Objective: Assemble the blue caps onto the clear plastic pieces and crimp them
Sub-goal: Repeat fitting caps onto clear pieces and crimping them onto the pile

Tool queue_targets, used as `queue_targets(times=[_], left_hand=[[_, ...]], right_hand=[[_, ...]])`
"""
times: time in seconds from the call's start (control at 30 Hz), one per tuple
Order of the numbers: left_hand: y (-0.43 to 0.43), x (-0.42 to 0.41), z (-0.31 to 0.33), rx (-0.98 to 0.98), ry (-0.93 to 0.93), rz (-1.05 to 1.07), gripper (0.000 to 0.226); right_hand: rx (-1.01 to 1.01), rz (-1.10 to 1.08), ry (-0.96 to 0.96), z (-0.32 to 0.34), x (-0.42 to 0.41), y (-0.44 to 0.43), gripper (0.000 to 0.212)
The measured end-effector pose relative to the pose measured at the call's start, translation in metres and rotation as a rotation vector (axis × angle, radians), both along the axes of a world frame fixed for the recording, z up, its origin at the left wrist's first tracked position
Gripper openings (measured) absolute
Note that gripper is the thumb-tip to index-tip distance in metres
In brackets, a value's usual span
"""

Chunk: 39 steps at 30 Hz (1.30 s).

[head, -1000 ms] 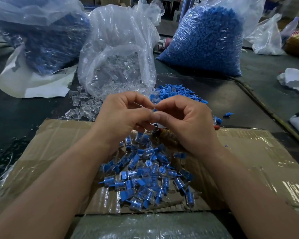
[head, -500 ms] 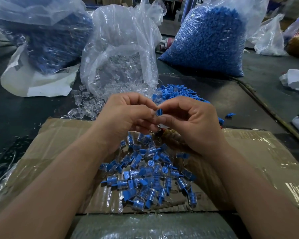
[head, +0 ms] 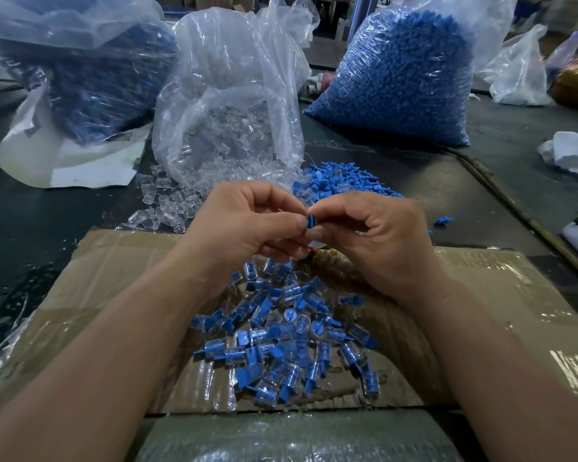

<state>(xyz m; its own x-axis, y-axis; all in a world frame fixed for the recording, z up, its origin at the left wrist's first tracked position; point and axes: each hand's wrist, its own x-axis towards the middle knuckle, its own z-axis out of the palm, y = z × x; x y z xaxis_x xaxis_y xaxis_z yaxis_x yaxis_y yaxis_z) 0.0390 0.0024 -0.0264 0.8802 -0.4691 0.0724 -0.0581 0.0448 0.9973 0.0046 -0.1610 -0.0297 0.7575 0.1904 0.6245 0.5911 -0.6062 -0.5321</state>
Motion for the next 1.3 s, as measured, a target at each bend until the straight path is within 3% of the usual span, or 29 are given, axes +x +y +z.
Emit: queue_targets(times=[0.17, 0.3, 0.4, 0.53, 0.6, 0.73, 0.9, 1.03, 1.3], left_hand=[[-0.002, 0.000, -0.001, 0.008, -0.025, 0.031, 0.008], [0.000, 0.004, -0.002, -0.034, -0.011, 0.095, 0.011], [0.002, 0.006, -0.003, -0.078, 0.008, 0.131, 0.011], [0.002, 0.007, -0.004, -0.111, 0.013, 0.167, 0.013], [0.003, 0.008, -0.004, -0.133, 0.022, 0.191, 0.014], [0.004, 0.010, -0.005, -0.151, 0.039, 0.205, 0.013], [0.002, 0.011, -0.006, -0.141, 0.037, 0.202, 0.015], [0.002, 0.011, -0.007, -0.133, 0.025, 0.196, 0.014], [0.000, 0.011, -0.007, -0.137, 0.005, 0.208, 0.015]], right_hand=[[-0.076, -0.039, 0.023, 0.003, -0.002, 0.001, 0.023], [0.030, -0.195, 0.243, 0.014, -0.004, -0.014, 0.023], [-0.131, -0.323, 0.429, 0.020, -0.005, -0.036, 0.025], [-0.399, -0.293, 0.807, 0.023, -0.007, -0.047, 0.061], [-0.531, -0.284, 0.890, 0.018, -0.007, -0.046, 0.069], [-0.599, -0.340, 0.849, 0.015, -0.004, -0.039, 0.075], [-0.683, -0.442, 0.716, 0.013, -0.002, -0.026, 0.017], [-0.750, -0.514, 0.638, 0.007, 0.002, -0.020, 0.019], [-0.479, -0.549, 0.384, 0.006, -0.001, -0.028, 0.013]])
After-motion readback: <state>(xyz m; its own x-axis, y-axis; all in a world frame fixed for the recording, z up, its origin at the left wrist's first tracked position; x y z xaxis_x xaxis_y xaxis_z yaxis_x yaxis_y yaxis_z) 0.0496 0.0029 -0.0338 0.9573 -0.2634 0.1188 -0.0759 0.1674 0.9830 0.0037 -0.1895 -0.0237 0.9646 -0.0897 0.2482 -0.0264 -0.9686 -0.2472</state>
